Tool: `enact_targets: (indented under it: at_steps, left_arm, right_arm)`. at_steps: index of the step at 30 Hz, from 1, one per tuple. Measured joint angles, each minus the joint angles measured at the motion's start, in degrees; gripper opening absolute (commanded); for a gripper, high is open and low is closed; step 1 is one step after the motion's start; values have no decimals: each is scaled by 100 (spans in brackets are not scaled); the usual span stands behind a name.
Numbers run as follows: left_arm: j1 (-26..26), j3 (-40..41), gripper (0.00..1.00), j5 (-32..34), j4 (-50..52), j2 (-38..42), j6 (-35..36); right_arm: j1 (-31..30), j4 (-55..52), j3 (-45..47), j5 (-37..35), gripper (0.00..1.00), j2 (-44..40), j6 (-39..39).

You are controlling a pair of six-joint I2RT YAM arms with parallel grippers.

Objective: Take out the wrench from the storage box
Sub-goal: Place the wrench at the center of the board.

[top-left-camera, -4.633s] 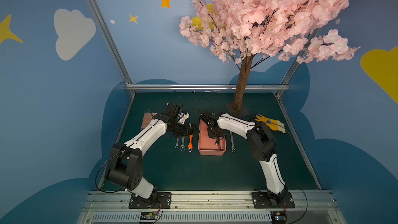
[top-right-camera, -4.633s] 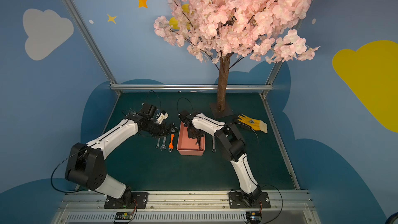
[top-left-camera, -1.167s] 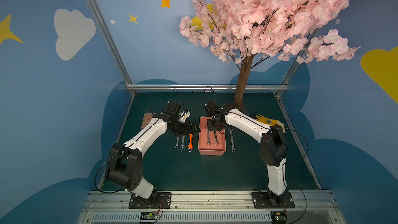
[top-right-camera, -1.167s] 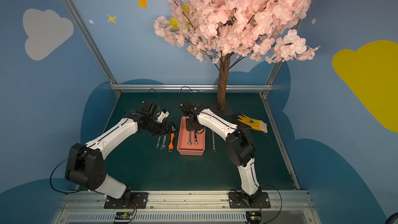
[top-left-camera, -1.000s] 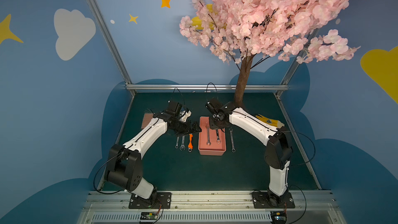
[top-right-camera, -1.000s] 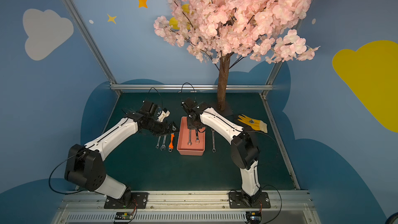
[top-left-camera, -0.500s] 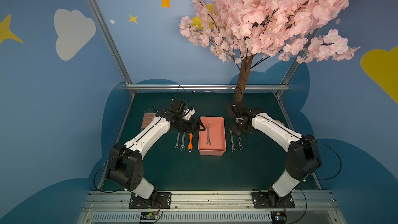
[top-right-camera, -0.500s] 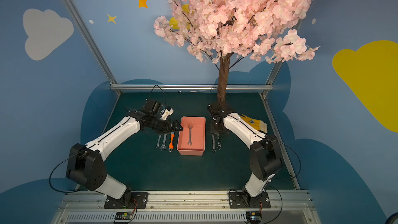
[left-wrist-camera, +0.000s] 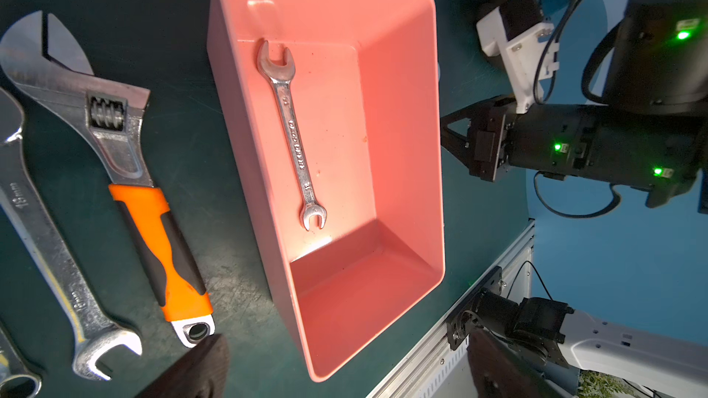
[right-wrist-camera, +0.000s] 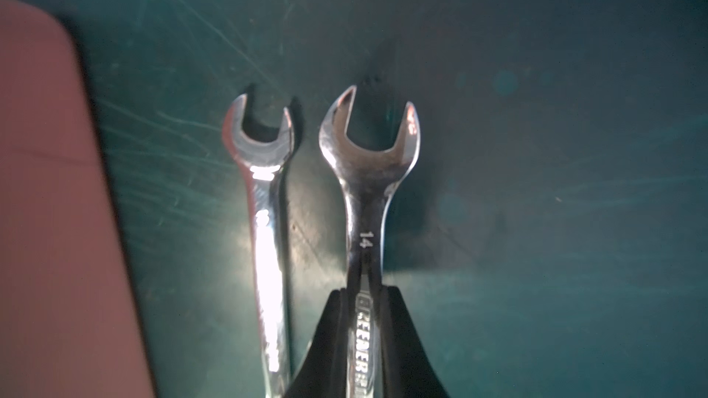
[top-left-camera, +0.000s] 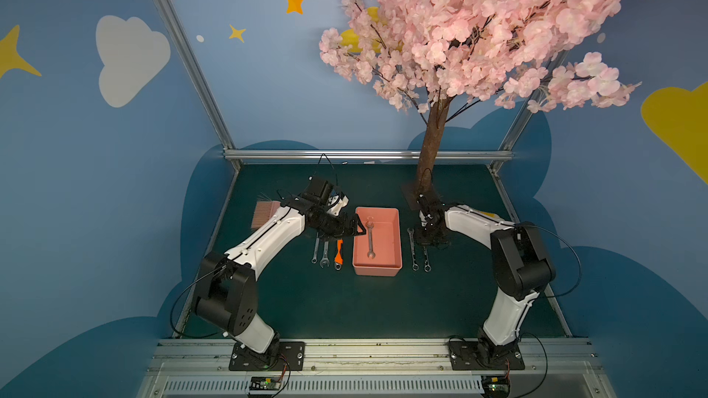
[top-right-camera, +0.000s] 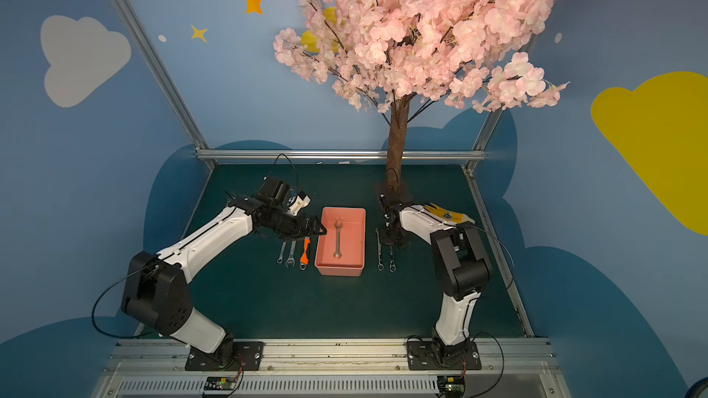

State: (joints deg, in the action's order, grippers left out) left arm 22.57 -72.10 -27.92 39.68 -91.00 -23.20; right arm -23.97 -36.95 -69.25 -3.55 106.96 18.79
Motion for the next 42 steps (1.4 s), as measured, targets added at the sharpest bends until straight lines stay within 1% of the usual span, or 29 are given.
enact_targets:
  at_steps: [3,4,7,8,11,13,15,19,22,25,28,31,35,39,42]
  left_arm:
    - [0,-55,100,59,39,-28,0]
    - [0,-59,100,72,48,-31,2]
    - [0,-122,100,79,96,-81,4]
    - [0,-140,100,81,96,-101,4]
    - [0,-142,100,96,125,-114,9]
    - [0,-142,100,105,149,-114,11]
    - [0,-142,100,118,157,-114,28]
    - [0,-142,100,138,170,-114,52]
    - [-4,-140,100,160,173,-114,74]
    - [-48,-127,100,164,166,-103,94]
    - [-177,0,100,160,162,11,111]
    - [-328,179,100,160,175,203,116]
    - [-415,313,100,160,173,365,118]
    - [-459,446,100,155,177,490,140]
    - [-498,509,100,149,177,549,160]
  right_arm:
    - [22,20,-61,26,0,85,-22]
    - [22,44,-68,46,2,94,-22]
    - [24,46,-83,98,21,118,-20]
    - [24,28,-94,103,25,125,-15]
    - [24,-109,-153,74,36,125,4]
    - [24,-273,-256,28,39,111,7]
    - [20,-468,-389,-4,40,7,13]
    - [-142,-802,-717,59,37,-601,72]
    - [-535,-850,-1123,240,36,-968,238]
    - [-1073,-835,-1528,372,36,-988,463]
    - [-1539,-848,-1908,380,36,-693,697]
    - [-1825,-769,-2179,380,37,-216,964]
    - [-1978,-638,-2218,251,38,402,1237]
    - [-2039,-623,-2507,72,38,1038,1362]
    - [-2041,-634,-2747,9,39,1353,1405]
